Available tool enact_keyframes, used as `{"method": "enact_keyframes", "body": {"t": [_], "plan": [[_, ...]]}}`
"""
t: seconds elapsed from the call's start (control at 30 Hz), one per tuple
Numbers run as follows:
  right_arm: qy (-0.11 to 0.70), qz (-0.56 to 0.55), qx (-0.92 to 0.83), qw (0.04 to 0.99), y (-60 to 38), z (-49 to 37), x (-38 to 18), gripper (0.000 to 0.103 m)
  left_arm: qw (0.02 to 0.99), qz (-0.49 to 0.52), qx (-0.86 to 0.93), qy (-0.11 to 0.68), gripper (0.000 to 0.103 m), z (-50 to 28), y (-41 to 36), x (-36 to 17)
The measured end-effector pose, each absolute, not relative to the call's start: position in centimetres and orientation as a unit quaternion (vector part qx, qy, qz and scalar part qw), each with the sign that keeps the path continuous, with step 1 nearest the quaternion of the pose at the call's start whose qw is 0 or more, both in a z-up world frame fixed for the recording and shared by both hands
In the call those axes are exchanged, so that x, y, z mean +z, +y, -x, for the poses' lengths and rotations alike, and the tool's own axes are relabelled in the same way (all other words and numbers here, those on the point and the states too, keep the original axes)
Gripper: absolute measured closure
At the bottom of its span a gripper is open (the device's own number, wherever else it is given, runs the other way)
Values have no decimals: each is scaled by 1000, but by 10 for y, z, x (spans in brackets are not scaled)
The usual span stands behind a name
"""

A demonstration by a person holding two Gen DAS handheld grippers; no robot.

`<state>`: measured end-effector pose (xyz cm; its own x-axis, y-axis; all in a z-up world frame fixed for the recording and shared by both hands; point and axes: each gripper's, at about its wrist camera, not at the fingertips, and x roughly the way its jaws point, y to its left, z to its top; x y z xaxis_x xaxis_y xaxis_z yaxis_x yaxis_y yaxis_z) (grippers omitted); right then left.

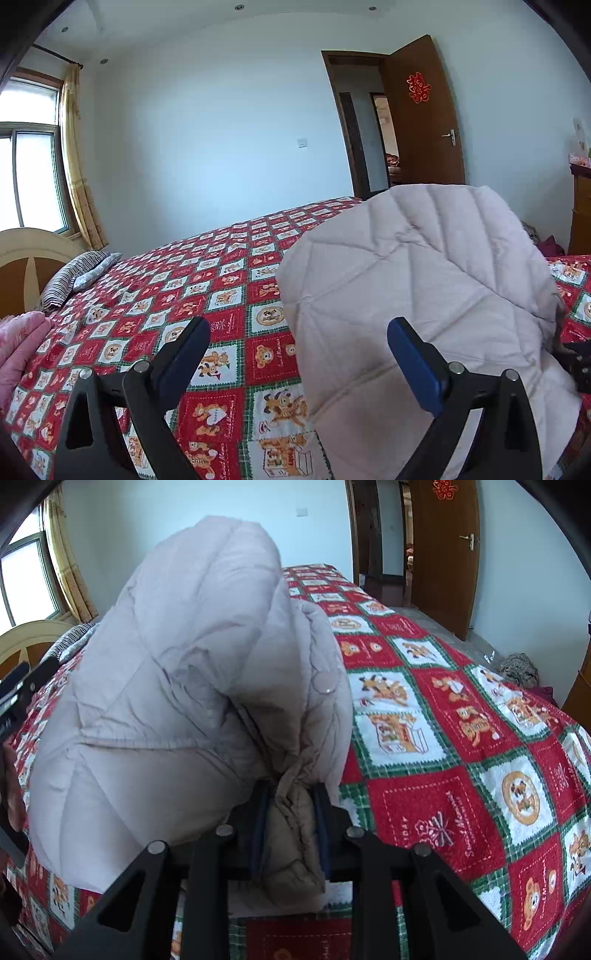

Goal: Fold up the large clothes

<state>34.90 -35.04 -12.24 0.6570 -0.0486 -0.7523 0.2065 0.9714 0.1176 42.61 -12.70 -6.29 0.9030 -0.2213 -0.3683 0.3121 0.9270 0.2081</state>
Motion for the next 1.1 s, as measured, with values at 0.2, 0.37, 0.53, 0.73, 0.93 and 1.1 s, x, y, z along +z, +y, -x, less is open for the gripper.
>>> {"method": "enact_keyframes", "body": {"t": [0.2,0.37,0.53,0.73,0.93,1.1], "plan": [[377,-132,-97,912,-364,-332,-85,65,947,-188,-148,212,6,-454,-168,-87],[306,-85,-103,942,-338,-346,-25,61,946,-184,-163,212,6,-454,-179,-86],[305,-75,-77,946,-322,-418,-18,59,945,-200,-160,201,6,-456,-185,-73],[339,-64,-84,935,-330,-448,-51,59,957,-159,-132,202,5,-484,-180,-54],[353,-65,-91,929,-350,-443,-85,55,935,-205,-150,248,5,-498,-224,-87],[368,-89,-81,922,-367,-447,-99,50,935,-179,-151,265,2,-505,-229,-104]]}}
